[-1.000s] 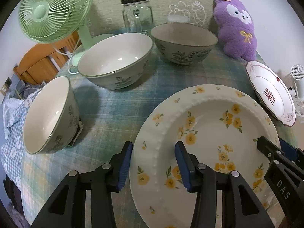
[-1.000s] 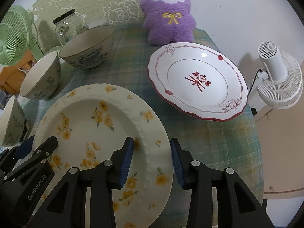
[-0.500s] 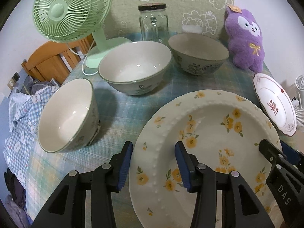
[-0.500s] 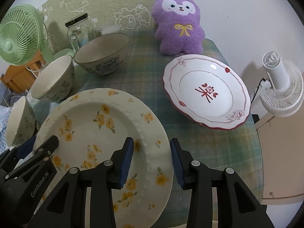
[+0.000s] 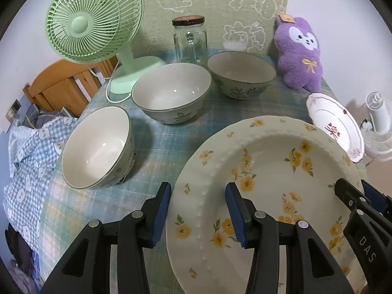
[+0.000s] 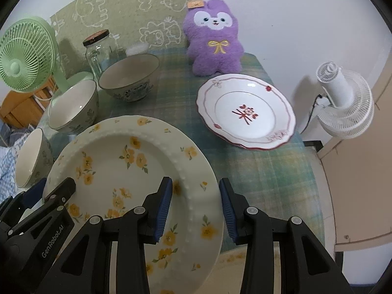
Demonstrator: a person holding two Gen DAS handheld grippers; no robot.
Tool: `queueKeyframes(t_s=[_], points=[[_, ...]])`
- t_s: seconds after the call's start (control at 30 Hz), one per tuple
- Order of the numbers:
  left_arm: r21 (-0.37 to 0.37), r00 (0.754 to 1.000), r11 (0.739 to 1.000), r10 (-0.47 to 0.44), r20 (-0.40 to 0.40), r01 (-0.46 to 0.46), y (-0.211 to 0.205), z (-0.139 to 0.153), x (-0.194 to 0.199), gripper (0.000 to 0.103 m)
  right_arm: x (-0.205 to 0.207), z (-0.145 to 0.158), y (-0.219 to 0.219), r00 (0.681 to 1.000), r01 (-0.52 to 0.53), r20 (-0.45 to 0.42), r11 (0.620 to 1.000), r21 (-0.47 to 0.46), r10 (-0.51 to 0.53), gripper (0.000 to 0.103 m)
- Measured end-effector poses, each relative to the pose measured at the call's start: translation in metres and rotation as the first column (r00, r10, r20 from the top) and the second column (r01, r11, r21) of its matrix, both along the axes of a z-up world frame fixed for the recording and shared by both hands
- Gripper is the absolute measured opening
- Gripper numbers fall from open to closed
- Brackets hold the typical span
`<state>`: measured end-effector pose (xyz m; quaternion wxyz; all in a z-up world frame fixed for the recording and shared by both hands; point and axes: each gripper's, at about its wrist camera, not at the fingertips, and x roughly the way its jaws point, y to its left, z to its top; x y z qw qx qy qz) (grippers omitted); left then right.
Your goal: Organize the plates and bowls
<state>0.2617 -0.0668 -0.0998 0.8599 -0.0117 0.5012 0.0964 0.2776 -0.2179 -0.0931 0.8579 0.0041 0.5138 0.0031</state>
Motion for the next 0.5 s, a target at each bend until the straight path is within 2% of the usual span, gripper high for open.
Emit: queueKeyframes(t_s=[0.5], points=[[-0.021, 0.996, 0.996, -0.084, 0.035, 0.085, -0.004, 0.029, -0.038, 0.046, -0.052, 0.037, -0.005, 0.996, 0.078, 0.052, 0.997, -0.022, -0.077, 0.043]])
